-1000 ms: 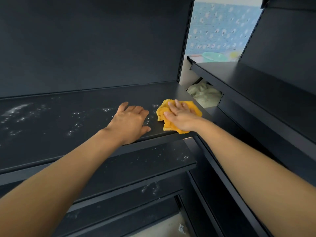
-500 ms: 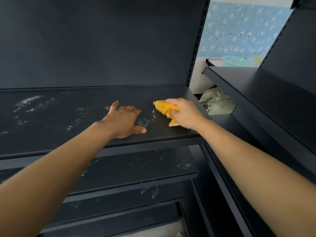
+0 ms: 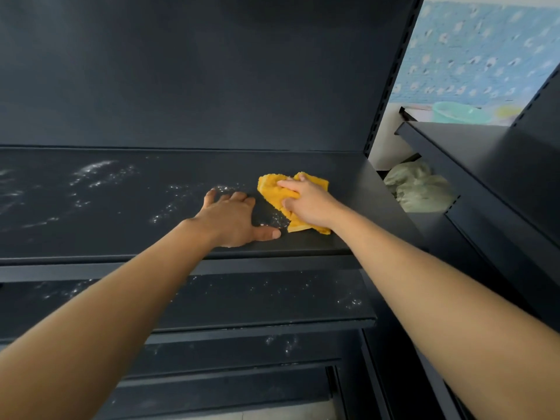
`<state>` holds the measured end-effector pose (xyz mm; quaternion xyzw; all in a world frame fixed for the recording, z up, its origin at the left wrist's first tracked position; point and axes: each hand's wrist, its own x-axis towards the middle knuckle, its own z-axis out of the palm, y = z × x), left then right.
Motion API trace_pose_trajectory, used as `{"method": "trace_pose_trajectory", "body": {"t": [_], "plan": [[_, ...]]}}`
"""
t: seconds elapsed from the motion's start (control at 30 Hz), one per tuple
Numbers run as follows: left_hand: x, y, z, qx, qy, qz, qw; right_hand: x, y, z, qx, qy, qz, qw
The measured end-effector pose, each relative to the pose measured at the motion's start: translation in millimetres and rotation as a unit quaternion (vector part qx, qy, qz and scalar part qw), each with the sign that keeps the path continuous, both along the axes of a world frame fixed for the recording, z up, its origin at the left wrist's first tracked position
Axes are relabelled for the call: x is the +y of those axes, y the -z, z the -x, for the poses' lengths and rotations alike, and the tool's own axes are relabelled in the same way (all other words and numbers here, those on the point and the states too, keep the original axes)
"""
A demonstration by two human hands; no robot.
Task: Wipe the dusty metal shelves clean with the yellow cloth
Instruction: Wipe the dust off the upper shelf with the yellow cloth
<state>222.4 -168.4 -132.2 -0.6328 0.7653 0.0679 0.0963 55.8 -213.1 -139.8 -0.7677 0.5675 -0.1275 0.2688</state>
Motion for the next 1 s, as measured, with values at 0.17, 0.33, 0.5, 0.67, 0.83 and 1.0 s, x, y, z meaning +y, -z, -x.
{"method": "trace_pose_trajectory", "body": {"t": [0.17, 0.33, 0.5, 0.67, 0.83, 1.0], "plan": [[2.1, -1.7, -28.0, 0.004, 0.017, 0.012, 1.000, 9.5, -5.3, 27.8, 0.089, 0.094, 0.039, 0.991], [5.7, 1.2, -45.0, 0.035, 0.009, -0.016, 0.999, 21.4, -9.0, 14.5, 0.069, 0.155, -0.011, 0.985], [4.5, 9.2, -48.7, 0.039, 0.017, -0.004, 0.999, 23.8, 4.5, -54.3, 0.101, 0.059, 0.050, 0.992], [4.5, 11.1, -50.1, 0.043, 0.027, 0.000, 0.999, 27.5, 12.2, -30.1, 0.117, 0.070, 0.069, 0.988], [7.2, 7.5, -51.3, 0.050, 0.033, 0.006, 0.998, 30.5, 12.5, 10.6, 0.160, 0.173, 0.060, 0.970], [19.3, 1.5, -63.9, 0.061, 0.047, 0.051, 0.996, 32.7, 10.3, -43.7, 0.184, 0.148, 0.054, 0.970]]}}
